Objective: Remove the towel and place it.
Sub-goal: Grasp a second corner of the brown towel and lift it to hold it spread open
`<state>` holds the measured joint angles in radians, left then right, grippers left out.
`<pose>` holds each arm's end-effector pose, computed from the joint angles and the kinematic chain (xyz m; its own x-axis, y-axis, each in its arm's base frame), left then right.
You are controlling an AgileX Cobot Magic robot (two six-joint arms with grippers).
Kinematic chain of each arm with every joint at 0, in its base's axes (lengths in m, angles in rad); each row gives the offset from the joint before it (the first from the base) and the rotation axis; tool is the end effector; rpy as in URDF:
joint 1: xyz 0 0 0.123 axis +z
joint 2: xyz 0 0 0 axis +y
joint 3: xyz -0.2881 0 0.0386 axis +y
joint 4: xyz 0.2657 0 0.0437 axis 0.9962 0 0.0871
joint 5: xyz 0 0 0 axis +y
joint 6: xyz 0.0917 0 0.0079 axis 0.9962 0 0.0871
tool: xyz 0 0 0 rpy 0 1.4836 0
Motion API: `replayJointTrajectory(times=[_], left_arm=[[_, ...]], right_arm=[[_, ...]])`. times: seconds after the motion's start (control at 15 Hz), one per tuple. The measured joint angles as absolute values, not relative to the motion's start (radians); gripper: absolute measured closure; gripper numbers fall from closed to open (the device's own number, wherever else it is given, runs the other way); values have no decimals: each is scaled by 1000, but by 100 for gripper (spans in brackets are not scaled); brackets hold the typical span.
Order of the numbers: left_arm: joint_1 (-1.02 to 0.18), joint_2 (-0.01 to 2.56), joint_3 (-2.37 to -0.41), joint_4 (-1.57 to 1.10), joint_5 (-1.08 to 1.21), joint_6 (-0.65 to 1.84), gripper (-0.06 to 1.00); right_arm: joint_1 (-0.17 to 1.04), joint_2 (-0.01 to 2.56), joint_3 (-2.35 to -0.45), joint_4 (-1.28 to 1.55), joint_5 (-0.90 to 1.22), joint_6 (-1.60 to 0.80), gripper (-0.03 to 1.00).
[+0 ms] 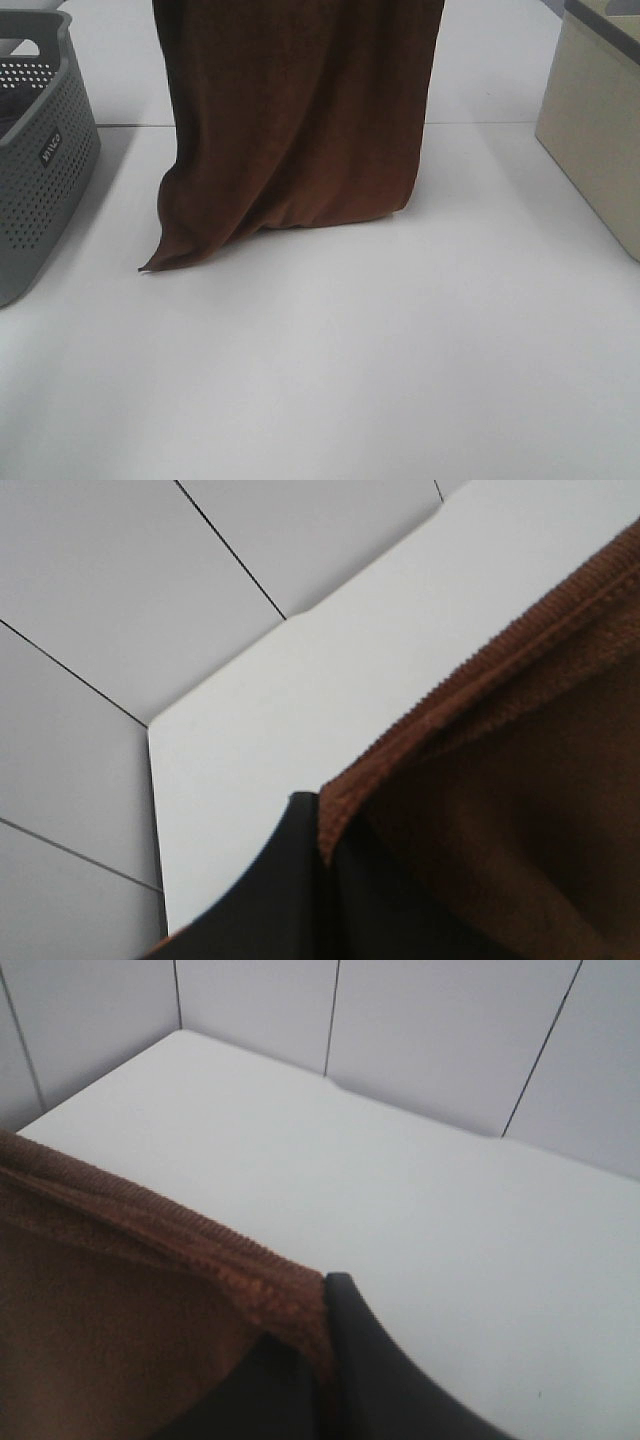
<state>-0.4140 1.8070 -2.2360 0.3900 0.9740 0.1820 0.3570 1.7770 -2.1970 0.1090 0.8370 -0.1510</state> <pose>0.3853 -0.1376 0.5085 -0.2959 0.5424 -0.7863 0.2581 0.8379 0.4809 0.3801 0.1497 0.5158 -0.2672 -0.1824 -0.9462 -0.4421 0.8957 -0.0478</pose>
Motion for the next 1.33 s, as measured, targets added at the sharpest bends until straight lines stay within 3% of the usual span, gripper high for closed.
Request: replayJointTrajectory(times=[0.2,0.27,0.67,0.87,1.33], left_arm=[[-338,1965,-2442,349,822,181,94],[-307,2042,-2504,327,644,181,94],[-292,2139,-2515,353,224,185,94],[-267,2163,-2520,371,177,188,94],[-257,2179,-2520,326,381,192,94]], right_arm=[[357,1899,-2353,73,693,-151,96],[355,1970,-2441,53,584,-151,96],[343,2049,-2499,21,384,-151,96],[343,2075,-2500,14,390,-151,96],[343,2087,-2500,16,526,-152,96]])
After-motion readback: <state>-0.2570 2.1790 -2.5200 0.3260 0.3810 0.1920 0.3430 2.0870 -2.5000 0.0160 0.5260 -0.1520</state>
